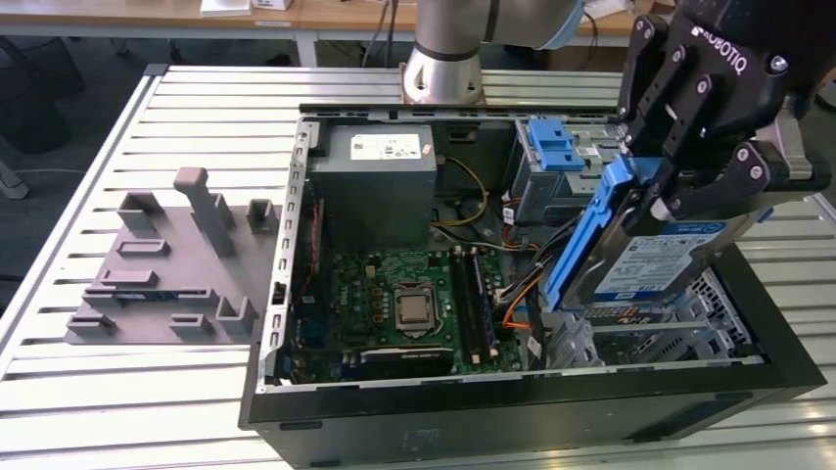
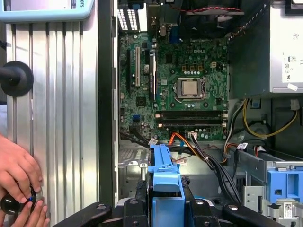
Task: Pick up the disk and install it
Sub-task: 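Insert the disk into the insertion slot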
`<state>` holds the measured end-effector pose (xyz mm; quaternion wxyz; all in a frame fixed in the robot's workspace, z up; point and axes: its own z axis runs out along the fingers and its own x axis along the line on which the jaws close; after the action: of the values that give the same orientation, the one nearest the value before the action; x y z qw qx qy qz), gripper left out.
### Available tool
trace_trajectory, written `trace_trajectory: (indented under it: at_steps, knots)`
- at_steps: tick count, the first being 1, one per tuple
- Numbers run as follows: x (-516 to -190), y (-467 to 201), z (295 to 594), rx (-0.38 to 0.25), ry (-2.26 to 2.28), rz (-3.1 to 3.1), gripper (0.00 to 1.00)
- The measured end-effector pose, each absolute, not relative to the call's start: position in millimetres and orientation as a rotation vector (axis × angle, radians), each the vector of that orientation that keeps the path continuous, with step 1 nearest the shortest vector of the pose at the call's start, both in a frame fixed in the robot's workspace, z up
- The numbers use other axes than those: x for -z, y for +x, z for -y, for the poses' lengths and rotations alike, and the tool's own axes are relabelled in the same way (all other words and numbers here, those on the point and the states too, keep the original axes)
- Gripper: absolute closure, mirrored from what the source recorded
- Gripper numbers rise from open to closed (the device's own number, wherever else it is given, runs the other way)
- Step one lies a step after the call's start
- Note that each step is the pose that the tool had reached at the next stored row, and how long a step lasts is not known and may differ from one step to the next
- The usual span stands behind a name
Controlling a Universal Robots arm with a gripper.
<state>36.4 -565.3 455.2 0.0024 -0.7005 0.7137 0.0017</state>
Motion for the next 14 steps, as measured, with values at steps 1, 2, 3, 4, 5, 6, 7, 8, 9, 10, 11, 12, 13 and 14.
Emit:
trace_trajectory:
  at_steps: [1, 2, 3, 4, 5, 6, 7, 8, 9, 10, 11, 12, 13, 14]
  knots:
    - [-454.9, 37.6, 565.3, -0.005, -2.197, -2.239, 0.64]
    - [-454.6, 38.7, 565.3, -0.005, -2.197, -2.239, 0.64]
    - [-454.4, 40.0, 565.3, -0.005, -2.197, -2.239, 0.64]
    - [-454.2, 41.2, 565.3, -0.006, -2.197, -2.239, 0.64]
    - [-453.9, 42.2, 565.3, -0.006, -2.197, -2.239, 0.64]
    - [-453.6, 43.2, 565.3, -0.006, -2.197, -2.239, 0.64]
    - [-453.3, 44.1, 565.3, -0.006, -2.198, -2.239, 0.64]
    - [-453.1, 45.1, 565.3, -0.006, -2.198, -2.238, 0.64]
    - [-452.8, 45.7, 565.2, -0.006, -2.198, -2.238, 0.64]
    - [-452.5, 46.4, 565.3, -0.006, -2.198, -2.238, 0.64]
    - [-452.3, 47.2, 565.3, -0.006, -2.198, -2.238, 0.64]
    - [-452.1, 48.1, 565.2, -0.006, -2.198, -2.238, 0.64]
    - [-451.9, 49.2, 565.2, -0.007, -2.199, -2.239, 0.64]
    - [-451.7, 50.3, 565.2, -0.007, -2.199, -2.239, 0.64]
